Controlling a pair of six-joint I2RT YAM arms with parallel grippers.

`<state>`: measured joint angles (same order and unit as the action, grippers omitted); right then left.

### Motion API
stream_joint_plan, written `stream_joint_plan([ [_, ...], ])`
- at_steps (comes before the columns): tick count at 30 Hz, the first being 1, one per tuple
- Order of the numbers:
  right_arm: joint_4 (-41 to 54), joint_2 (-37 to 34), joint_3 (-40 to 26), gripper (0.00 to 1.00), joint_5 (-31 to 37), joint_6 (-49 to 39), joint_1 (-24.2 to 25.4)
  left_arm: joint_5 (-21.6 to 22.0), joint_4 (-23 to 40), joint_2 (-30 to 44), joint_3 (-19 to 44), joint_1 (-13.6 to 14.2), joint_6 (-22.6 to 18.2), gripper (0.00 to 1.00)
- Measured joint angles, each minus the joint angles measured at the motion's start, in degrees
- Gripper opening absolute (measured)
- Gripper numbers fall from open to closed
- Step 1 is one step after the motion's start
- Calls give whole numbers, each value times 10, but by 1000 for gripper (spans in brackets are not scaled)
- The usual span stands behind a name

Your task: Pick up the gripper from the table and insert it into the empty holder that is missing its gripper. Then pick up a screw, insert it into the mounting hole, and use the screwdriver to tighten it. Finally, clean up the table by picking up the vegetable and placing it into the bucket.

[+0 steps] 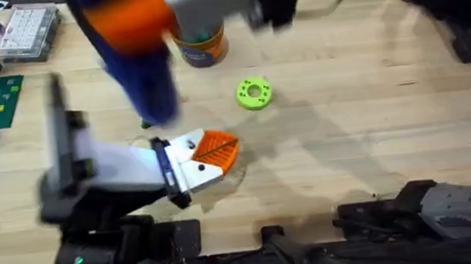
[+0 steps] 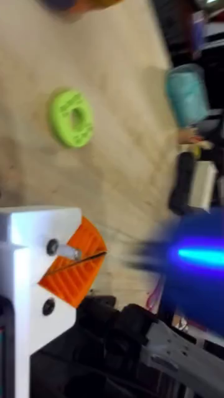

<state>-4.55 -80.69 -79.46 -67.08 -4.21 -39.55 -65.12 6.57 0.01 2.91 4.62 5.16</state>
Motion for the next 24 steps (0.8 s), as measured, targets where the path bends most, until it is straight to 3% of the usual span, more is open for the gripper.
stream_joint_plan([
  [5, -27, 19, -60, 47, 30, -31, -1, -9, 2, 2, -25, 0, -6, 16],
  [14, -2, 20, -63, 48, 33, -40, -4, -11, 2, 2, -25, 0, -8, 16],
  [20, 49, 19, -64, 48, 38, -47, -4, -11, 2, 2, -25, 0, -9, 16],
  [24, 133, 19, -64, 48, 49, -74, 0, -11, 2, 2, -25, 0, -9, 16],
])
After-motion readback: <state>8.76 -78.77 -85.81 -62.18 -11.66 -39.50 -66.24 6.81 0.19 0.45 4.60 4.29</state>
